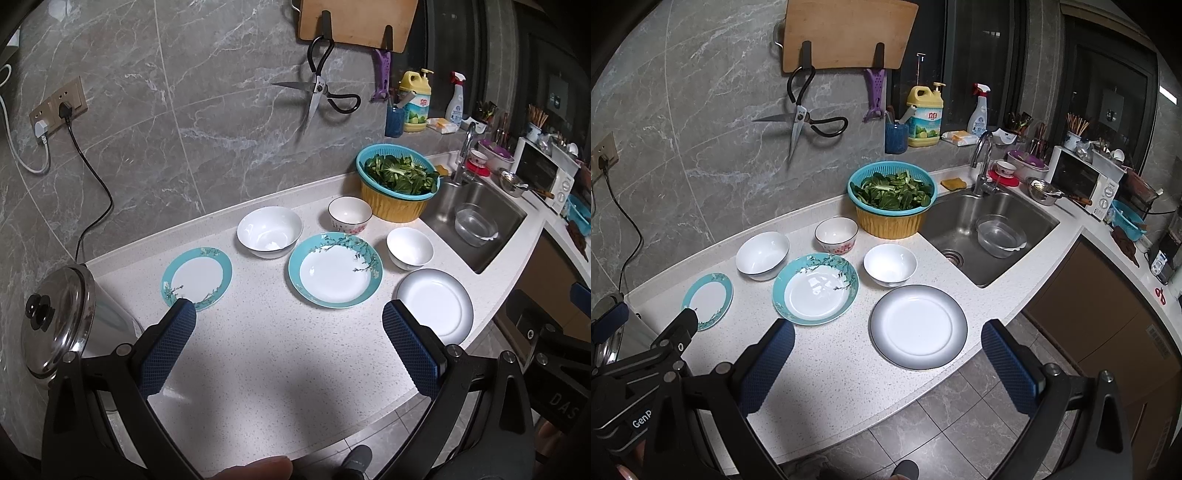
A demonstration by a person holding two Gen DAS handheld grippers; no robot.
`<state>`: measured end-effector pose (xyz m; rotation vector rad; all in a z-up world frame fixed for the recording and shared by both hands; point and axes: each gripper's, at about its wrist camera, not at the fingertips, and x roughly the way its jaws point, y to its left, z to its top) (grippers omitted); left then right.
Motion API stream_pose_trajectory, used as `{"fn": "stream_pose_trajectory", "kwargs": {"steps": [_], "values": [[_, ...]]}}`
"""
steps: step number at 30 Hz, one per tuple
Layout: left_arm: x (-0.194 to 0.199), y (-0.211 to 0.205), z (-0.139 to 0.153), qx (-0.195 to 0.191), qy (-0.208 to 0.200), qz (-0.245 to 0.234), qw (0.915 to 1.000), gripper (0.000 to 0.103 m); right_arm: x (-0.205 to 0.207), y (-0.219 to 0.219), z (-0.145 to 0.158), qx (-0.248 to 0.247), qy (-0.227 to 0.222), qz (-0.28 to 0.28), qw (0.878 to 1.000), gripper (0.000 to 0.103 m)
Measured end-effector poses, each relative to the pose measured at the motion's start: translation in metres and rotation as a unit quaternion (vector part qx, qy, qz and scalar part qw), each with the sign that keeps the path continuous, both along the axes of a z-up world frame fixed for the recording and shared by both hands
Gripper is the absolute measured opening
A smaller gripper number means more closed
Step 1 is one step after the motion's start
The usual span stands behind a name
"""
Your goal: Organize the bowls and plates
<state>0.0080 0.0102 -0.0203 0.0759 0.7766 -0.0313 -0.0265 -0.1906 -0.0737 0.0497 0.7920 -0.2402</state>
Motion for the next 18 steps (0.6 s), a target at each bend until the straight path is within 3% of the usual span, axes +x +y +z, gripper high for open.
{"fn": "stream_pose_trajectory", "kwargs": {"steps": [18], "values": [[0.028, -0.018, -0.018, 0.007, 0.025, 0.015, 0.9995, 0.103, 0.021, -0.014, -0.018, 0.009, 0.014, 0.008, 1.000, 0.103]]}}
